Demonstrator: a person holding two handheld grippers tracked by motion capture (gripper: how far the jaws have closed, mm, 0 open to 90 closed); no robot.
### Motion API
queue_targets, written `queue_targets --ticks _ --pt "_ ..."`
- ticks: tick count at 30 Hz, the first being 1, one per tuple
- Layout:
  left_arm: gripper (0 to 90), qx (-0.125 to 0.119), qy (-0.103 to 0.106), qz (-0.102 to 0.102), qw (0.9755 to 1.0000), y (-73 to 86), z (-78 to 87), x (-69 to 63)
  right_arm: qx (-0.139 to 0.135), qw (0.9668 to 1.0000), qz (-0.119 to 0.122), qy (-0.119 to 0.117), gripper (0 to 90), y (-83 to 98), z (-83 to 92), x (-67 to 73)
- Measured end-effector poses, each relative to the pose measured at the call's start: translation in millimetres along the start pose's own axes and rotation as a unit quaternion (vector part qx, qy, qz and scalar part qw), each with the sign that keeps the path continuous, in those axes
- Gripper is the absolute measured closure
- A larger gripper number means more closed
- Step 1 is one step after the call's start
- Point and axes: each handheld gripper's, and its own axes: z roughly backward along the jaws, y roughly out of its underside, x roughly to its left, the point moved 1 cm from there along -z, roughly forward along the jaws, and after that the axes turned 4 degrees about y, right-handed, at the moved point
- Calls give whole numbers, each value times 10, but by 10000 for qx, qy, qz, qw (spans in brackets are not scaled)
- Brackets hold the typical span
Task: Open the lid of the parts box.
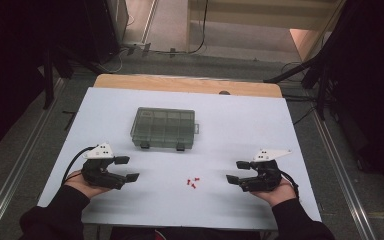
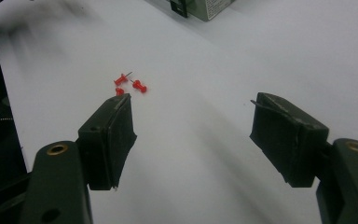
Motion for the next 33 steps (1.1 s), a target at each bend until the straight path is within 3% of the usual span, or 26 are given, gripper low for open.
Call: queue_targets --ticks 33 --pt "246 -9 -43 89 10000 5 -5 29 -6 10000 -72 -44 318 1 -7 -22"
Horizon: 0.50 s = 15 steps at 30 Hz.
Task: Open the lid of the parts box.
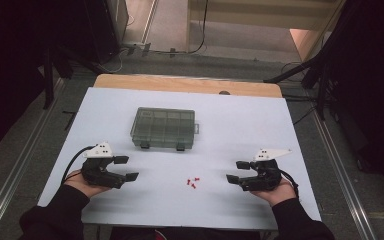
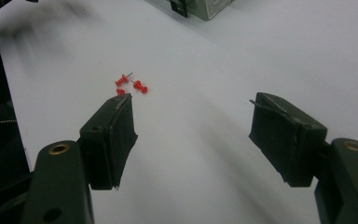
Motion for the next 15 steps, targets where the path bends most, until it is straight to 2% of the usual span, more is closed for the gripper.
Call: queue_targets --ticks 6,15 --pt "246 56 -44 49 10000 -3 6 29 12 9999 -93 -77 318 0 -14 -28" --pt "246 14 -60 79 9999 3 6 44 -20 9999 -62 -96 318 -7 -18 -38"
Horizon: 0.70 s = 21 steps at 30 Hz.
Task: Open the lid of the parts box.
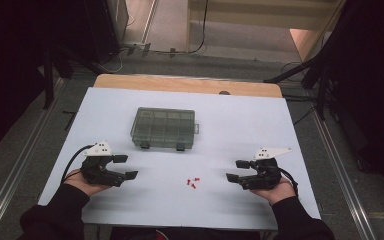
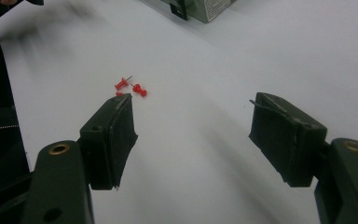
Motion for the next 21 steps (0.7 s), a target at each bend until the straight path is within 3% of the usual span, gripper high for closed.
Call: queue_targets --ticks 11,21 --pt "246 -60 -64 37 10000 12 23 44 -140 9998 -126 -14 327 -44 -39 20" --pt "246 -159 -127 171 9996 10 30 119 -152 9999 -7 70 328 -124 -154 41"
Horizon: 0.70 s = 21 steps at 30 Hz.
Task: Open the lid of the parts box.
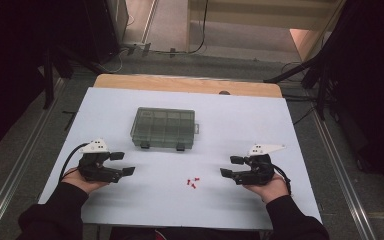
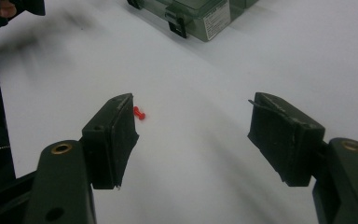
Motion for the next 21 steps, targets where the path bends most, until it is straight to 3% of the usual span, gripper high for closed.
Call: queue_targets --ticks 3,21 --pt "246 92 -37 -12 9999 -11 8 18 -18 10000 38 -10 328 -26 -41 0" --pt "246 -48 -119 13 9999 -39 19 101 -203 9997 111 82 328 -135 -177 50"
